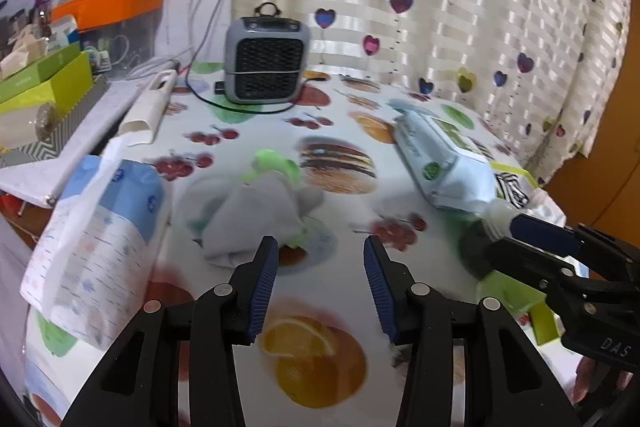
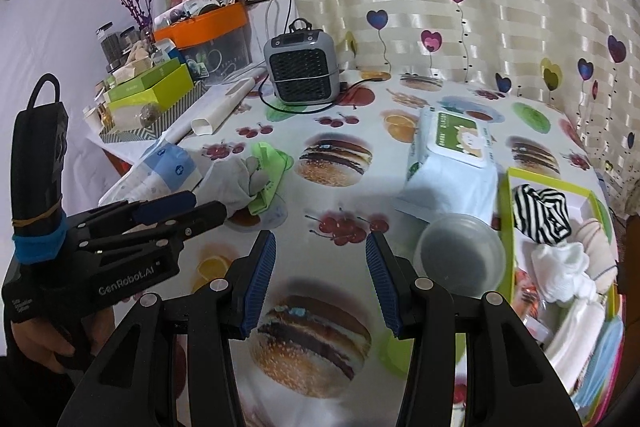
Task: Organize soft objects
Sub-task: 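Lower the left gripper onto the grey glove and close it, then grasp the green cloth with the right gripper while the left gripper lifts the grey glove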
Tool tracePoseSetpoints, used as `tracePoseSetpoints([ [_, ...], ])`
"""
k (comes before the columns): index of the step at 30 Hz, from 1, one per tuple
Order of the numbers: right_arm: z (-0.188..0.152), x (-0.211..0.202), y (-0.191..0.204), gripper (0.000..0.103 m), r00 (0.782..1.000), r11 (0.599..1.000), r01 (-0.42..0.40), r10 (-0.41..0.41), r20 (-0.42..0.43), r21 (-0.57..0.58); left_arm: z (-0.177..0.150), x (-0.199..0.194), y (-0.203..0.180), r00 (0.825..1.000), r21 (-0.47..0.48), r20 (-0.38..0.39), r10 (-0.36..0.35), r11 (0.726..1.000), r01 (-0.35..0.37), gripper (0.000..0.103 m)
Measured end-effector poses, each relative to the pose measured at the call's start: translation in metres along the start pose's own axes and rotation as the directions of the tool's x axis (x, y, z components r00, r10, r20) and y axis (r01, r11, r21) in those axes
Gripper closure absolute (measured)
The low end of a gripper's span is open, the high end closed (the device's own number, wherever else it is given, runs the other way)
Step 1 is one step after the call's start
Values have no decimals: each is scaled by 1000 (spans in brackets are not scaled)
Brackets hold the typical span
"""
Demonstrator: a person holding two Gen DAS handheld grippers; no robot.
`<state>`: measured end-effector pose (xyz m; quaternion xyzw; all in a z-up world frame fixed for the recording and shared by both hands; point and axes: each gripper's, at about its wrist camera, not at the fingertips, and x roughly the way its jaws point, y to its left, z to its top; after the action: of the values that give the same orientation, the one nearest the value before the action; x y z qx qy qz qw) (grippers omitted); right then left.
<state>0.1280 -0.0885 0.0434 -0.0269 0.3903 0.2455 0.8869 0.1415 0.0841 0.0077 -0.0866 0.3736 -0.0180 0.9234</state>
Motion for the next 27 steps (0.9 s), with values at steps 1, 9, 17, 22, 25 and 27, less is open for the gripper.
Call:
tracePoseSetpoints([
  [1,1,2,1,55,1000,1000,-3,3,-2,-2,2,2,4,1000,-7,-1,10,1000,-10,60],
  [9,8,12,6,55,1000,1000,-18,18,-5,-9,13,28,23,996,-21,-17,82,996,-82,59],
  [17,12,21,7,55,1000,1000,-17,17,-20,0,15,58,29,993,-10,-58,98,995,-99,57],
  [22,16,27,9,55,1000,1000,-16,17,-25,9,16,64,29,994,9,-57,91,996,-90,62],
  [25,19,32,11,55,999,1000,-17,18,-29,15,13,62,26,995,29,-58,80,997,-78,79],
  [27,22,36,12,55,999,1000,-15,16,-30,22,9,56,25,997,31,-58,56,998,-55,88],
])
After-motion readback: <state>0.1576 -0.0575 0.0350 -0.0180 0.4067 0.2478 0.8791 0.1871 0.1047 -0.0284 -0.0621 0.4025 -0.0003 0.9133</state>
